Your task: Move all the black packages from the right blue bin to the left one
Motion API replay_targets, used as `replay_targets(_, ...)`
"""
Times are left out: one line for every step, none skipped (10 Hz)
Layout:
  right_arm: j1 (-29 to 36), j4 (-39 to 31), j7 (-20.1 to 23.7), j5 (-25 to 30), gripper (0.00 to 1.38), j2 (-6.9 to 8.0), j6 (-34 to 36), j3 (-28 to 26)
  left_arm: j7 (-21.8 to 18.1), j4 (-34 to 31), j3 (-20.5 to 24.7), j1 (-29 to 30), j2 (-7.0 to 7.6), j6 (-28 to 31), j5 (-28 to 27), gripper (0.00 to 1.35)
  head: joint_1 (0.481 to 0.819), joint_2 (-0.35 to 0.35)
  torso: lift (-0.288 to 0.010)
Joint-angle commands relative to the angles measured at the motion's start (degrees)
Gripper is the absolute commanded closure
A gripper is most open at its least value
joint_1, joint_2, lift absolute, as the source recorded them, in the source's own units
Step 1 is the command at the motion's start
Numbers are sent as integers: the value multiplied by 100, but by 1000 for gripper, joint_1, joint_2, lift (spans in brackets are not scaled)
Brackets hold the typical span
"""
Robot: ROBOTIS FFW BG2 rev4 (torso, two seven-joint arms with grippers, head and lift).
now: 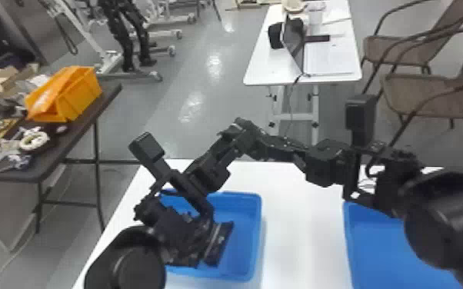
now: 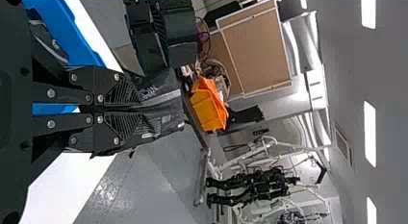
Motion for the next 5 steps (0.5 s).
replay_targets(-55, 41, 17, -53, 1087, 9, -34, 73, 51, 7, -49, -67, -62, 110, 0, 263, 670, 252, -42)
replay_targets(-55, 50, 17, -88, 1087, 0, -34, 91, 113, 7, -49, -75, -79, 198, 9, 279, 668, 250, -42)
replay_targets(-55, 67, 17, -114, 1087, 9, -34, 91, 122, -2, -58, -93, -70, 286, -44, 538, 669, 249, -42)
replay_targets(-46, 67, 17, -132, 1088, 0, -34, 91, 210, -2, -67, -84, -44, 329, -18, 932, 671, 247, -42)
replay_targets(-37, 67, 35, -141, 1087, 0, -34, 91, 298, -2, -93, -58, -26, 329, -18, 1058, 674, 248, -42)
